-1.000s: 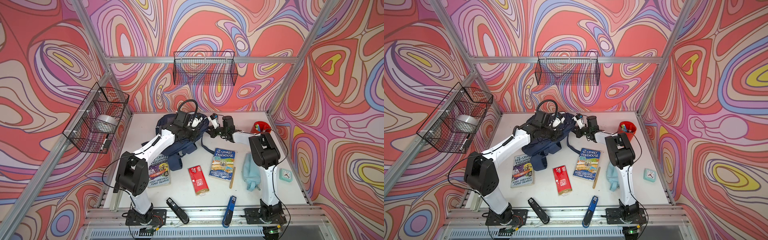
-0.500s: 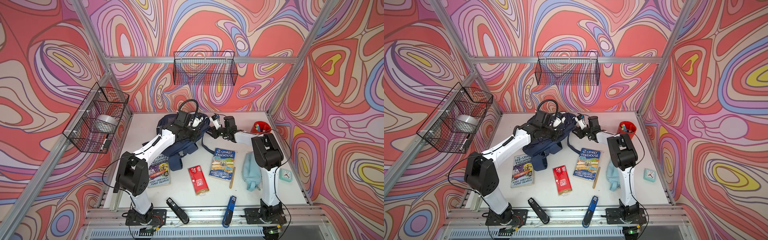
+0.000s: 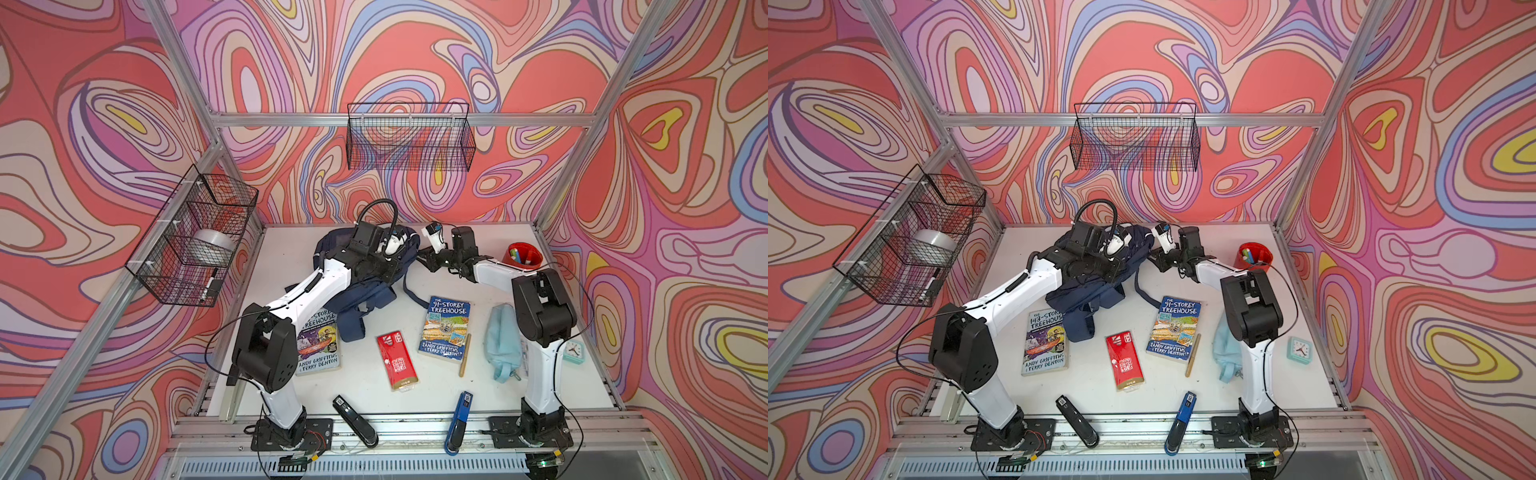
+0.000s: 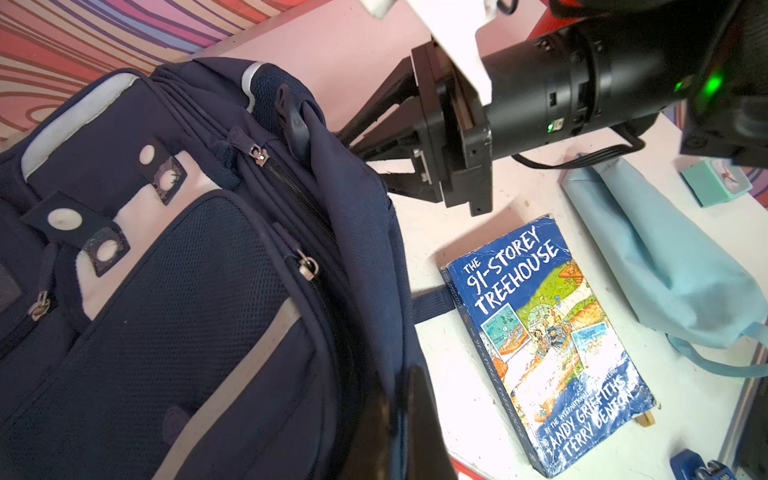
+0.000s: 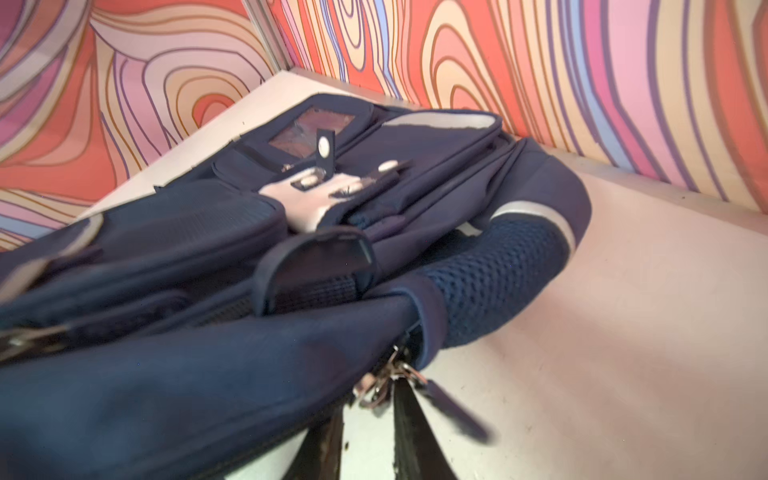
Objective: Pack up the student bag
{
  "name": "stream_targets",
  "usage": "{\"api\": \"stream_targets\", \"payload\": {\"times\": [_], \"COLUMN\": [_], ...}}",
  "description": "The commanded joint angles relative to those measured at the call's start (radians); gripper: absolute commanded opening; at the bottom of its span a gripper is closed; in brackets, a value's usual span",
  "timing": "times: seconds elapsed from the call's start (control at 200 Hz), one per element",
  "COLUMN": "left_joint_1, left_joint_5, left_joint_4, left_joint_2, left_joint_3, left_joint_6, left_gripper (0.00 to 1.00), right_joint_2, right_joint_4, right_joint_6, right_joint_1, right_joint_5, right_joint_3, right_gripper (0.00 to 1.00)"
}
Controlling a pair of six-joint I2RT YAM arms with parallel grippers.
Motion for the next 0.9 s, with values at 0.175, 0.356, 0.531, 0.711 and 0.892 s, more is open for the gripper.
{"api": "stream_targets", "payload": {"times": [0.175,0.356,0.531,0.711,0.892], "left_joint_1": [-0.007,-0.008,-0.008,-0.013,-0.015], "left_joint_5": [0.023,0.021,0.024,0.021,0.019], "left_joint_4": [0.048,0.052,0.051,0.044,0.04], "left_joint_2": [-0.008,-0.002,-0.002,-0.002,-0.001], "left_joint_3": [0.043,0.047,0.056,0.058,0.063], "left_joint_6": [-0.004,-0.011,-0.012,-0.009,-0.009], "left_gripper": [0.0,0.0,0.0,0.0,0.0], "right_joint_2": [0.005,0.018,0.05,0.075,0.035], "right_joint_4": [-0.05,-0.041,-0.041,-0.033,0.017], "right_joint_6": [-0.025,-0.01,-0.022,-0.016,0.004], "right_joint_1": [-0.005,-0.005,-0.005,-0.006,-0.007], "right_joint_5": [-0.007,-0.017,-0.007,-0.019,-0.026], "right_joint_3": [0.019,0.025,0.028,0.038,-0.007], "right_gripper": [0.07,0.17,0.22,0.11,0.07]}}
